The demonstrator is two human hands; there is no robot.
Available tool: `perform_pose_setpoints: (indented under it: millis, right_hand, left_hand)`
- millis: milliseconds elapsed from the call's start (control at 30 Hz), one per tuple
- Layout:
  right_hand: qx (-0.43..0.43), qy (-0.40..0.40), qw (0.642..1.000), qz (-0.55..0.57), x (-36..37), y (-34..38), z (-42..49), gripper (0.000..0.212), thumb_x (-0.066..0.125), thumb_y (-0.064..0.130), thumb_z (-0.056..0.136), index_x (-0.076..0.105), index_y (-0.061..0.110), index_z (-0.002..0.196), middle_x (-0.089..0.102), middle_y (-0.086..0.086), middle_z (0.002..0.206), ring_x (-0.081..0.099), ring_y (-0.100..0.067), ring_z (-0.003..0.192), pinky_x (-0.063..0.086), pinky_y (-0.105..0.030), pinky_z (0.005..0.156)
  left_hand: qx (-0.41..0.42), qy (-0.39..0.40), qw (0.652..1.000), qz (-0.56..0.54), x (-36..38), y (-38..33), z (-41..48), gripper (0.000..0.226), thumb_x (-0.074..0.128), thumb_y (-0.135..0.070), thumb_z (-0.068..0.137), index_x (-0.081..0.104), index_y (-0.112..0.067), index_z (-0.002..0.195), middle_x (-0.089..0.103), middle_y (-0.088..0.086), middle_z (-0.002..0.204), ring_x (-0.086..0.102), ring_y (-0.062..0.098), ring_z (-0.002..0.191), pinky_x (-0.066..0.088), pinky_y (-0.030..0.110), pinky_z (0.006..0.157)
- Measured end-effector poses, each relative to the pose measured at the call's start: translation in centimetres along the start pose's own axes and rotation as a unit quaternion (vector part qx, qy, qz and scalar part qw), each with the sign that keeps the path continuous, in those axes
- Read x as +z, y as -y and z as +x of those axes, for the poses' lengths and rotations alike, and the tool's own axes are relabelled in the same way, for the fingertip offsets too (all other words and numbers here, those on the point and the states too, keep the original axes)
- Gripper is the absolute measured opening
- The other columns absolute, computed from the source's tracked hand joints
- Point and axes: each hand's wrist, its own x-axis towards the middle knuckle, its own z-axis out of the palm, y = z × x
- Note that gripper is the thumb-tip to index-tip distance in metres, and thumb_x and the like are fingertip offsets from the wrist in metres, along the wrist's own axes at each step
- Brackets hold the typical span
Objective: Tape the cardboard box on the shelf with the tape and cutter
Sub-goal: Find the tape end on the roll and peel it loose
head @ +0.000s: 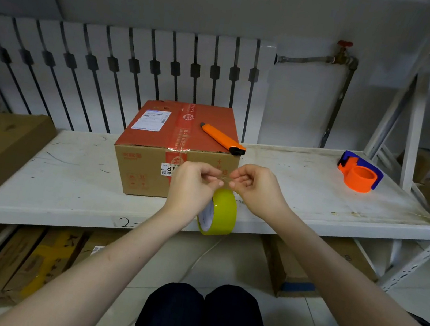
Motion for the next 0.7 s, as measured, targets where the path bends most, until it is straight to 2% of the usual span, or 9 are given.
perform_pose_setpoints:
  millis: [200,433,567,700]
  right_hand:
    - [0.004,-0.006,1.000,-0.016,-0.01,0.28,-0.07,0.009,0.068,0.006,0.082,0.067,0.009,0.091,0.058,0.006,0.068,0.053,-0.004,0.058,0.049,-0.014,0.061]
    - [0.019,0.006,1.000,-0.016,-0.17,0.48,-0.55,0.010,0.068,0.006,0.083,0.067,0.006,0.093,0.058,0.007,0.066,0.053,-0.001,0.054,0.044,-0.002,0.050]
    - [0.014,0.015,0.999,-0.025,-0.31,0.48,-0.71,0.011,0.070,0.009,0.081,0.069,0.006,0.092,0.058,0.008,0.065,0.053,-0.002,0.056,0.046,-0.007,0.058]
    - [0.009,0.024,0.999,-0.030,-0.30,0.42,-0.74,0.010,0.071,0.011,0.081,0.069,0.006,0.089,0.058,0.006,0.063,0.052,-0.003,0.055,0.047,-0.013,0.060]
  left_hand:
    - [0.027,-0.016,0.998,0.049,-0.03,-0.23,-0.38,0.009,0.072,-0.015,0.077,0.074,-0.012,0.085,0.072,0.001,0.079,0.062,0.011,0.072,0.046,0.021,0.070]
    - [0.042,-0.020,0.996,0.079,-0.04,0.02,-0.24,0.008,0.071,-0.017,0.078,0.074,-0.012,0.084,0.073,0.001,0.082,0.060,0.009,0.073,0.042,0.021,0.068]
    - [0.038,-0.003,0.996,0.081,0.05,0.34,-0.14,0.010,0.073,-0.017,0.077,0.074,-0.011,0.085,0.074,0.003,0.083,0.060,0.010,0.072,0.045,0.022,0.070]
    - [0.035,0.006,0.996,0.084,0.04,0.44,-0.16,0.007,0.071,-0.015,0.078,0.075,-0.011,0.083,0.073,0.003,0.082,0.057,0.009,0.069,0.041,0.021,0.067]
